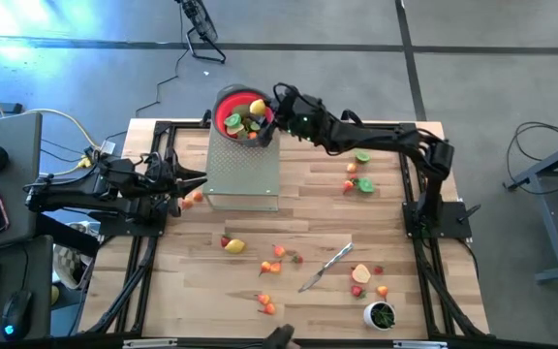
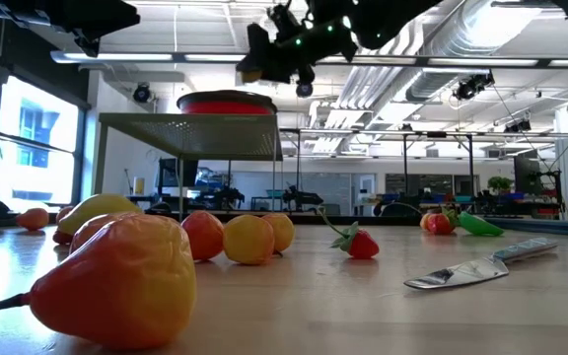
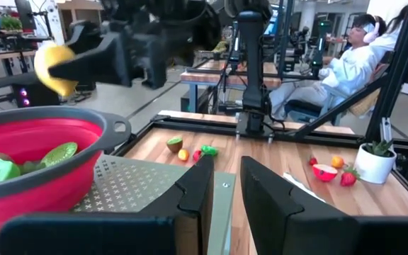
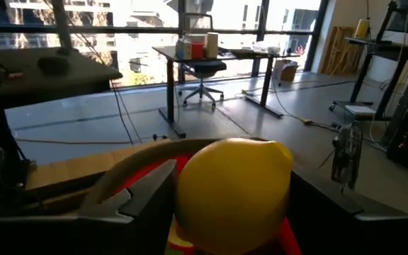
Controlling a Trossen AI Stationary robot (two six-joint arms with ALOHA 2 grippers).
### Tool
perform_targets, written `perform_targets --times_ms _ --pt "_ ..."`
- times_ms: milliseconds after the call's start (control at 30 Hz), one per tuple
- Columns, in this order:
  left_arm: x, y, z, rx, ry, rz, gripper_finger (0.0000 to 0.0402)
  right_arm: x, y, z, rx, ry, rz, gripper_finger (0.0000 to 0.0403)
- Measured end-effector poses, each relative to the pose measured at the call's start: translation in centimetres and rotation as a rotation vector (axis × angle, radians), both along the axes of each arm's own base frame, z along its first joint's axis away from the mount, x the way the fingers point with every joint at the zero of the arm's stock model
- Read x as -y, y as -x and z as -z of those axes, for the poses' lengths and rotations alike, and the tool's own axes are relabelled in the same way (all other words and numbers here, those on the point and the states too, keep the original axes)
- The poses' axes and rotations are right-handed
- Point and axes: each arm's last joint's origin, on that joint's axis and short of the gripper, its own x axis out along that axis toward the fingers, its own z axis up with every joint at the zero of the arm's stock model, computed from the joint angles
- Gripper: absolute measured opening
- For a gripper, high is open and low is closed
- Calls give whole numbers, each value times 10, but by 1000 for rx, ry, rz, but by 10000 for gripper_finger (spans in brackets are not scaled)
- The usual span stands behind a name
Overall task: Pick & Place Fruit
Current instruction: Put the lemon into the red strainer on the shelf
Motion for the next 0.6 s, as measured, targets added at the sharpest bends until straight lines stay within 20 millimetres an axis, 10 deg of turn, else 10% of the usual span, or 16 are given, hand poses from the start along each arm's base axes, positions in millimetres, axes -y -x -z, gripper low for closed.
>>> perform_targets --times_ms 600 --pt "0 0 0 -3 -3 0 67 31 10 15 -32 -95 61 232"
